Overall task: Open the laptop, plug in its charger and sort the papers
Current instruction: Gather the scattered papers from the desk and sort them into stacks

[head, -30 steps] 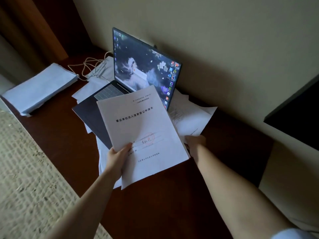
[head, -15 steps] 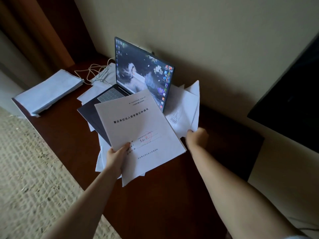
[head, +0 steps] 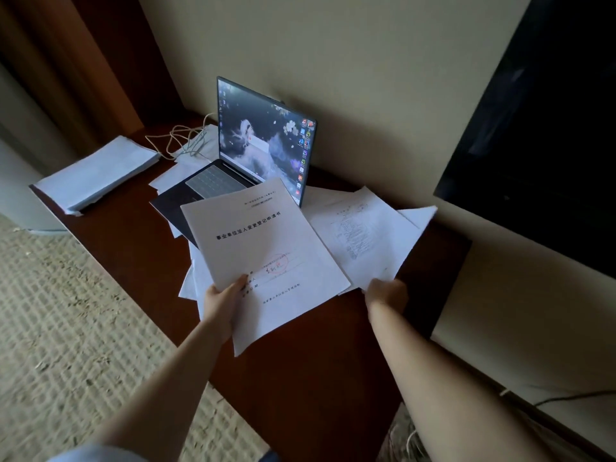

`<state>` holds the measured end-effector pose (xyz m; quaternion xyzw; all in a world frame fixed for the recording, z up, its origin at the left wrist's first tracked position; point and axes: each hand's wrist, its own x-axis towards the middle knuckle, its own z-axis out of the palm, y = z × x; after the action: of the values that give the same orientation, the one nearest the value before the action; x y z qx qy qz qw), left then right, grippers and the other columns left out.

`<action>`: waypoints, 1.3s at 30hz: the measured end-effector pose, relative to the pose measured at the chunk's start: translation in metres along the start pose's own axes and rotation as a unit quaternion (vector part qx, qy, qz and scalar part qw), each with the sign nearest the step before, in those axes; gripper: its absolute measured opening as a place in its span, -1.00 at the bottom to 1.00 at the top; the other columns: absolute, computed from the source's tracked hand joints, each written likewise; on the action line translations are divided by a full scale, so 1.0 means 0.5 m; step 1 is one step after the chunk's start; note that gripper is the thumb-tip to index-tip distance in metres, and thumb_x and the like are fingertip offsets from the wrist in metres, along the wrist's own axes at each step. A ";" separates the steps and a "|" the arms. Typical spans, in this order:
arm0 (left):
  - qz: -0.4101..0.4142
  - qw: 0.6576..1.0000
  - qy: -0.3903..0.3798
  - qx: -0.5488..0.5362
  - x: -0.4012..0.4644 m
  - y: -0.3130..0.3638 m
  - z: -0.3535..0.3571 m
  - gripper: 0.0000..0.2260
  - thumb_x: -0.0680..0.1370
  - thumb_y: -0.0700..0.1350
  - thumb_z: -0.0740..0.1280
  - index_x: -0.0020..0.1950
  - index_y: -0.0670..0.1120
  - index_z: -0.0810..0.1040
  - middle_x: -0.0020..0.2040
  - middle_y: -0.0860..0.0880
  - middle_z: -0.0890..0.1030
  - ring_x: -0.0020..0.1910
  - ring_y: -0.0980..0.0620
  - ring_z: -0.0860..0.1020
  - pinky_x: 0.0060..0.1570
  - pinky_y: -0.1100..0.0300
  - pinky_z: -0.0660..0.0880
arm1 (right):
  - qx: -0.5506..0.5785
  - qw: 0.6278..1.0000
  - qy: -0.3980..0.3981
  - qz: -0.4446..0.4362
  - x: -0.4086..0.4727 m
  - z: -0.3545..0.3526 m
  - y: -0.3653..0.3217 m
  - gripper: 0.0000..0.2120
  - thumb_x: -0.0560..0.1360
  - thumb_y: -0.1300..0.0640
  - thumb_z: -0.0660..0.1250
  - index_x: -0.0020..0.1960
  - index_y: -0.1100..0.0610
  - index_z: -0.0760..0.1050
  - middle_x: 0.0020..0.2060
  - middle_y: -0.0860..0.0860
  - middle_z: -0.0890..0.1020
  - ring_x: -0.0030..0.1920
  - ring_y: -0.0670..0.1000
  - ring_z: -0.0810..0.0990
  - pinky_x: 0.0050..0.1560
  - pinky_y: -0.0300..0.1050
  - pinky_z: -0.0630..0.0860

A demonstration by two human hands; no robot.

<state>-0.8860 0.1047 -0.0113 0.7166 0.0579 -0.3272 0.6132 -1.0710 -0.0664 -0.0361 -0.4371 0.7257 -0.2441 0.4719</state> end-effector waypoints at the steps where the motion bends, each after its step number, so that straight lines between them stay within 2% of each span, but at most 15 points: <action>1: -0.003 1.000 0.000 -0.004 -0.006 -0.009 -0.006 -0.71 0.49 -0.11 0.43 0.13 -0.12 0.43 -0.11 -0.05 0.59 -0.19 -0.03 0.58 -0.12 0.06 0.53 | 0.005 1.000 -0.008 0.015 -0.010 -0.001 0.018 -0.73 0.48 0.32 0.18 0.10 0.42 0.53 0.05 0.29 0.62 0.05 0.26 0.62 -0.05 0.01 0.57; 3: -0.006 1.000 0.007 -0.006 -0.017 -0.026 -0.023 -0.69 0.47 -0.10 0.45 0.15 -0.13 0.45 -0.06 -0.07 0.61 -0.14 -0.05 0.60 -0.09 0.05 0.54 | 0.021 0.998 -0.021 0.047 -0.038 -0.006 0.052 -0.72 0.52 0.32 0.17 0.16 0.44 0.47 0.09 0.31 0.59 0.07 0.27 0.60 -0.14 -0.06 0.52; 6: -0.013 1.000 0.015 -0.008 -0.028 -0.050 -0.056 -0.66 0.46 -0.09 0.46 0.19 -0.14 0.50 -0.01 -0.08 0.64 -0.07 -0.09 0.62 -0.02 0.02 0.56 | 0.044 0.993 -0.046 0.099 -0.073 -0.004 0.101 -0.71 0.54 0.32 0.19 0.22 0.44 0.42 0.12 0.28 0.58 0.10 0.25 0.58 -0.14 -0.13 0.44; 11: -0.004 0.998 0.059 -0.029 -0.064 -0.089 -0.103 -0.75 0.46 -0.19 0.45 0.11 -0.14 0.55 -0.11 -0.05 0.63 -0.15 -0.05 0.59 -0.05 0.04 0.52 | 0.029 0.985 -0.081 0.152 -0.101 0.013 0.156 -0.72 0.50 0.31 0.29 0.19 0.39 0.45 0.04 0.23 0.63 0.01 0.18 0.64 -0.22 -0.16 0.47; 15: -0.008 0.996 0.083 -0.027 -0.089 -0.129 -0.136 -0.83 0.46 -0.23 0.44 -0.01 -0.09 0.51 -0.06 -0.10 0.60 -0.15 -0.04 0.57 -0.01 -0.02 0.52 | 0.088 0.978 -0.085 0.168 -0.142 0.012 0.171 -0.74 0.55 0.29 0.22 0.17 0.43 0.43 -0.27 0.17 0.59 -0.12 0.21 0.66 -0.22 -0.04 0.57; 17: -0.018 0.996 0.086 -0.029 -0.107 -0.147 -0.142 -0.84 0.48 -0.23 0.42 -0.07 -0.06 0.47 -0.10 -0.07 0.57 -0.18 -0.04 0.55 0.01 -0.03 0.51 | 0.100 0.975 -0.093 0.174 -0.160 0.007 0.175 -0.77 0.56 0.30 0.20 0.16 0.41 0.44 -0.43 0.10 0.48 -0.30 0.15 0.63 -0.20 -0.04 0.57; 19: -0.017 0.995 0.097 -0.032 -0.126 -0.160 -0.144 -0.84 0.49 -0.23 0.41 -0.03 -0.08 0.46 -0.14 -0.06 0.56 -0.21 -0.01 0.54 0.00 -0.01 0.50 | 0.089 0.970 -0.113 0.195 -0.167 0.001 0.181 -0.81 0.56 0.28 0.18 0.06 0.40 0.46 -0.48 0.11 0.47 -0.47 0.06 0.53 -0.38 -0.12 0.52; 22: -0.016 0.994 0.105 -0.030 -0.149 -0.177 -0.148 -0.82 0.48 -0.23 0.42 0.03 -0.12 0.49 -0.13 -0.08 0.58 -0.22 -0.03 0.55 -0.03 -0.01 0.51 | 0.054 0.945 -0.209 0.246 -0.175 -0.016 0.194 -0.65 0.61 0.09 0.11 -0.16 0.36 0.42 -0.47 0.13 0.53 -0.53 0.07 0.52 -0.61 -0.28 0.41; 25: -0.013 0.993 0.113 -0.036 -0.169 -0.187 -0.157 -0.81 0.48 -0.24 0.41 0.06 -0.13 0.49 -0.12 -0.08 0.57 -0.16 -0.07 0.55 -0.04 0.01 0.49 | -0.028 0.917 -0.304 0.258 -0.187 -0.044 0.202 -0.39 0.60 -0.20 -0.03 -0.16 0.31 0.47 -0.57 0.07 0.53 -0.59 0.08 0.57 -0.62 -0.38 0.32; 27: -0.007 0.992 0.122 -0.038 -0.181 -0.192 -0.163 -0.80 0.49 -0.24 0.39 0.08 -0.16 0.47 -0.07 -0.11 0.56 -0.12 -0.09 0.54 -0.02 0.03 0.48 | -0.072 0.912 -0.323 0.243 -0.190 -0.052 0.199 -0.42 0.59 -0.23 -0.03 -0.02 0.27 0.47 -0.53 0.02 0.53 -0.57 0.05 0.59 -0.59 -0.39 0.26; 29: -0.004 0.990 0.131 -0.043 -0.189 -0.199 -0.168 -0.78 0.49 -0.24 0.39 0.10 -0.17 0.47 -0.03 -0.12 0.57 -0.10 -0.09 0.55 0.01 0.01 0.50 | -0.097 0.933 -0.287 0.192 -0.189 -0.052 0.192 -0.50 0.60 -0.14 0.05 0.04 0.29 0.49 -0.42 0.04 0.54 -0.48 0.06 0.59 -0.52 -0.26 0.41; 31: -0.007 0.988 0.141 -0.060 -0.198 -0.203 -0.172 -0.78 0.48 -0.24 0.40 0.08 -0.15 0.46 -0.01 -0.13 0.58 -0.05 -0.11 0.56 0.07 -0.04 0.52 | -0.118 0.964 -0.221 0.088 -0.183 -0.043 0.189 -0.59 0.60 -0.01 0.13 0.09 0.33 0.52 -0.23 0.12 0.61 -0.30 0.12 0.63 -0.24 -0.09 0.59; 34: -0.011 0.987 0.149 -0.065 -0.208 -0.207 -0.177 -0.81 0.48 -0.26 0.38 0.06 -0.15 0.46 -0.02 -0.12 0.57 -0.03 -0.12 0.55 0.10 -0.05 0.50 | -0.143 0.970 -0.192 -0.028 -0.182 -0.039 0.186 -0.68 0.57 0.05 0.18 0.08 0.28 0.55 -0.01 0.16 0.64 -0.09 0.18 0.65 -0.03 0.00 0.60; 38: -0.014 0.988 0.146 -0.044 -0.217 -0.214 -0.189 -0.80 0.48 -0.25 0.37 0.09 -0.17 0.54 -0.03 -0.12 0.61 -0.07 -0.10 0.58 0.03 -0.02 0.53 | -0.223 0.947 -0.192 -0.125 -0.181 -0.038 0.177 -0.80 0.56 0.12 0.15 -0.11 0.20 0.48 -0.11 0.12 0.58 -0.16 0.11 0.55 -0.22 -0.15 0.44; 39: -0.013 0.988 0.145 -0.042 -0.219 -0.213 -0.191 -0.80 0.47 -0.25 0.37 0.09 -0.17 0.55 -0.04 -0.12 0.61 -0.09 -0.09 0.58 0.01 -0.01 0.53 | -0.240 0.941 -0.189 -0.145 -0.182 -0.036 0.172 -0.81 0.56 0.13 0.14 -0.10 0.19 0.48 -0.10 0.11 0.57 -0.17 0.09 0.53 -0.22 -0.16 0.42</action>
<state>-0.9850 0.2528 -0.0385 0.7295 0.1694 -0.2252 0.6232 -1.1061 0.0540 -0.0515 -0.6757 0.5891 -0.0410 0.4412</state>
